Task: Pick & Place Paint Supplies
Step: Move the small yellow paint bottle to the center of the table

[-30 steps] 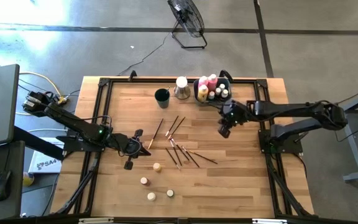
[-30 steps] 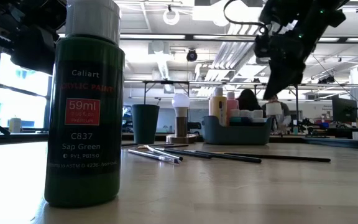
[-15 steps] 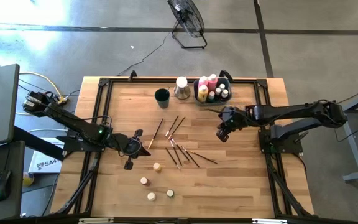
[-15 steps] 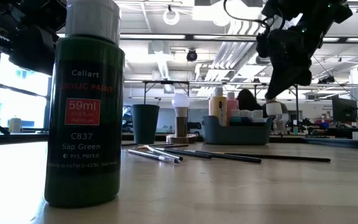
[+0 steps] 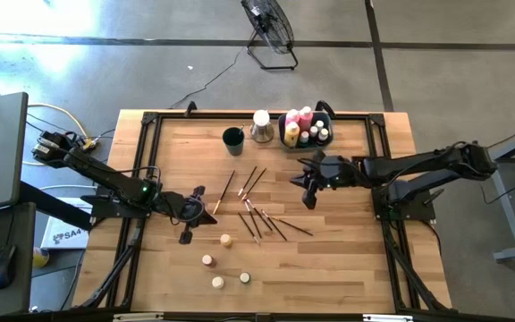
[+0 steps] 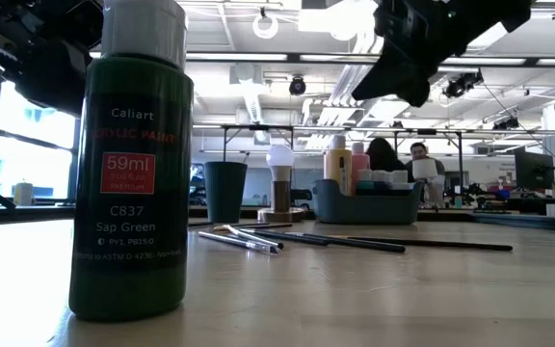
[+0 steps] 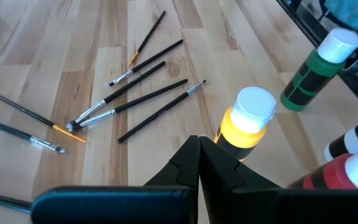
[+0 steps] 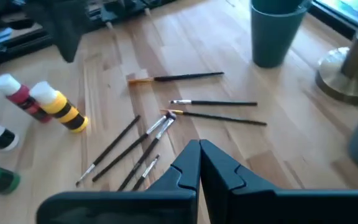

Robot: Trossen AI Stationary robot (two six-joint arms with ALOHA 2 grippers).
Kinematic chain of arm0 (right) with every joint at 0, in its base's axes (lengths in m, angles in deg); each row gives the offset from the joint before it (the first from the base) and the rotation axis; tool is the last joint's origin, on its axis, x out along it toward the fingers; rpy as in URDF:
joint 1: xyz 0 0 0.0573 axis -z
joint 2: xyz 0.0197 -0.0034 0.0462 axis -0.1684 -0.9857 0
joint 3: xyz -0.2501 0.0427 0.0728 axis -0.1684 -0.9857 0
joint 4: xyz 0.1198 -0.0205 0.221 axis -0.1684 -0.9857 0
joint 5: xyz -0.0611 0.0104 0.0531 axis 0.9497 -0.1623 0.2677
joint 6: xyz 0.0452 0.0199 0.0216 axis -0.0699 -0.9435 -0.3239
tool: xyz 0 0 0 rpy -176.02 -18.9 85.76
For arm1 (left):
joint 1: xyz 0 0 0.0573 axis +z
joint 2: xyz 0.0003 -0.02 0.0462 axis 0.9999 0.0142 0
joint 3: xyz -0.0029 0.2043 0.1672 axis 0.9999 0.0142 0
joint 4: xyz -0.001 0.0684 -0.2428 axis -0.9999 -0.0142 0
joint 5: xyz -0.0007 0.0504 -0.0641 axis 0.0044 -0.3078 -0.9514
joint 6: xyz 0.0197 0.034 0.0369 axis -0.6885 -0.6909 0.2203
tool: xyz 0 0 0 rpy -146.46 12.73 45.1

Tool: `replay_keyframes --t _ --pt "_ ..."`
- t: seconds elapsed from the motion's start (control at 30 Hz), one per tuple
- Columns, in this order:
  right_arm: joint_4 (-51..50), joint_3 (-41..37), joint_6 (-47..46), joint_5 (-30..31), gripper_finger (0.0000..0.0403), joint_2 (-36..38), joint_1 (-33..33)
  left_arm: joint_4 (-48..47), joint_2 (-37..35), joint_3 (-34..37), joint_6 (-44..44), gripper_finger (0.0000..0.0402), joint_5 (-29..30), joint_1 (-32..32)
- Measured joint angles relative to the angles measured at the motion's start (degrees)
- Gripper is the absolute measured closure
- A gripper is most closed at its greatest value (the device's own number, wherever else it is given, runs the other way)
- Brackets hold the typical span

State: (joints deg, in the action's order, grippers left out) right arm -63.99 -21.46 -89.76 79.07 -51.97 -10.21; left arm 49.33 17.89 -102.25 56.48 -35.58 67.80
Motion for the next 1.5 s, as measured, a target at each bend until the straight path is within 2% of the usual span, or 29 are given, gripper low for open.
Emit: replay_keyframes --t 0.43,0.97,1.5 --pt "0.1 0.0 0.7 0.2 0.0401 -0.7 -0.4 0.0 0.0 0.0 1.1 0.0396 -0.2 0.0" --pt "0.3 0.0 0.5 0.0 0.0401 -6.3 -0.3 -0.1 0.0 0.0 1.1 0.0396 -0.2 0.0" --pt "0.2 0.0 0.5 0.1 0.0401 -6.4 -0.3 0.8 0.0 0.0 4.0 0.0396 0.0 0.0"
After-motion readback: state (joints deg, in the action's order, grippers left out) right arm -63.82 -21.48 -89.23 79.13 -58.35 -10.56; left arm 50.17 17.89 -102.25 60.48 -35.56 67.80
